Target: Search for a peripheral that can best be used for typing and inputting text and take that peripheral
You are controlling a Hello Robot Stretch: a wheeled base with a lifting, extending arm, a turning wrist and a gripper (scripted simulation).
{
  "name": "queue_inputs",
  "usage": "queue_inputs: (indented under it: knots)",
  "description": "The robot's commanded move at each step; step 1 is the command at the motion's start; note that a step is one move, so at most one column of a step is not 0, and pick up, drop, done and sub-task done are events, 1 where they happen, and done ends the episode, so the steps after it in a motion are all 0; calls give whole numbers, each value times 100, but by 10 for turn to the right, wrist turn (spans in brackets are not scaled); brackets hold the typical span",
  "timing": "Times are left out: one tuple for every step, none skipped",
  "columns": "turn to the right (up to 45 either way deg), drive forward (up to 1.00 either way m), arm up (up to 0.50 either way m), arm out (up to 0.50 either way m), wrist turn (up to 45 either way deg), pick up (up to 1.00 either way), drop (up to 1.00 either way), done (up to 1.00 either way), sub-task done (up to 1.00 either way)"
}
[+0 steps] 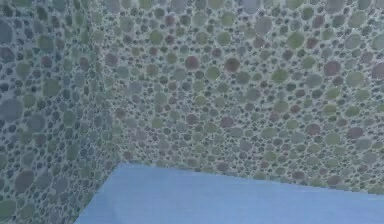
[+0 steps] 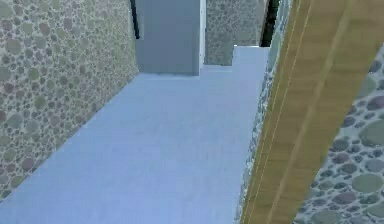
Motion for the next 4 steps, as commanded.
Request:
queue_inputs:
  knots:
    - [-450,0,0,0,0,0,0,0,0]
    - [-270,0,0,0,0,0,0,0,0]
    - [0,20,0,0,0,0,0,0,0]
    - [450,0,0,0,0,0,0,0,0]
